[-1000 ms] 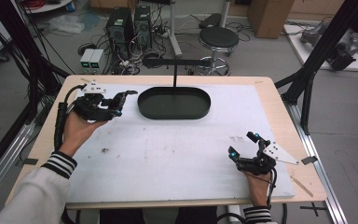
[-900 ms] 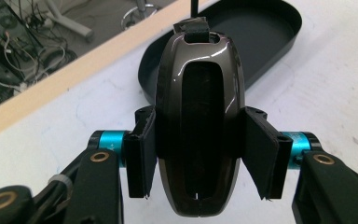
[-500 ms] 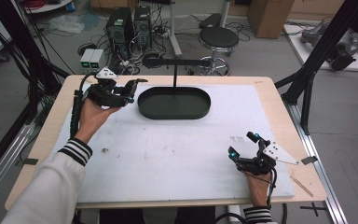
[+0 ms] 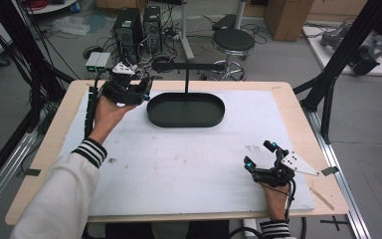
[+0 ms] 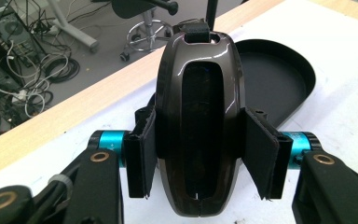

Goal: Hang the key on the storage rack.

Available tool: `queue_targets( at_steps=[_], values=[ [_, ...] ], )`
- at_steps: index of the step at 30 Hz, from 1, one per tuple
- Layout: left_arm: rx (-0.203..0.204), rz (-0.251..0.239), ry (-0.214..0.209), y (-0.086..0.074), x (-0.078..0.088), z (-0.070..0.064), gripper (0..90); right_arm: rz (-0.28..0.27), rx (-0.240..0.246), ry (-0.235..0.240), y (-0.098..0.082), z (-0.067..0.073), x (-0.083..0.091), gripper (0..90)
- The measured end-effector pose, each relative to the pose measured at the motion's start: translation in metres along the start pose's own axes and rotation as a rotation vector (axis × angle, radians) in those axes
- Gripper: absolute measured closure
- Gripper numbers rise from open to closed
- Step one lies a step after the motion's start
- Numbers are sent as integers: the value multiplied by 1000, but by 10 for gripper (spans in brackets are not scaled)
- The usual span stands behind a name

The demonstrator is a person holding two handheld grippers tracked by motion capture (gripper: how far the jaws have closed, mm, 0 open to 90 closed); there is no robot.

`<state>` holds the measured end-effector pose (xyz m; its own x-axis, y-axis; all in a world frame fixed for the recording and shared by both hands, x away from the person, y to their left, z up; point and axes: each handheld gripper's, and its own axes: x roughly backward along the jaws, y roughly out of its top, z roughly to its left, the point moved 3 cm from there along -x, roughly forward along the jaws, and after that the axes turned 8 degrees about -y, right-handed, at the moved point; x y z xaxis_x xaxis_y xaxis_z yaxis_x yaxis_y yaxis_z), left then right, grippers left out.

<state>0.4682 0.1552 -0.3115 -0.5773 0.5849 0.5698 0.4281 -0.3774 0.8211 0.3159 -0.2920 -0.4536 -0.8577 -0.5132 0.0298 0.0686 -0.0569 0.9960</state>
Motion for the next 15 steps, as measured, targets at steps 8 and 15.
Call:
queue_targets(
  at_steps=[8,15],
  values=[
    [10,3,11,7,-3,2,488,-1,-3,2,0,0,0,3],
    [9,11,24,12,-4,4,488,-3,-3,2,0,0,0,3]
  ],
)
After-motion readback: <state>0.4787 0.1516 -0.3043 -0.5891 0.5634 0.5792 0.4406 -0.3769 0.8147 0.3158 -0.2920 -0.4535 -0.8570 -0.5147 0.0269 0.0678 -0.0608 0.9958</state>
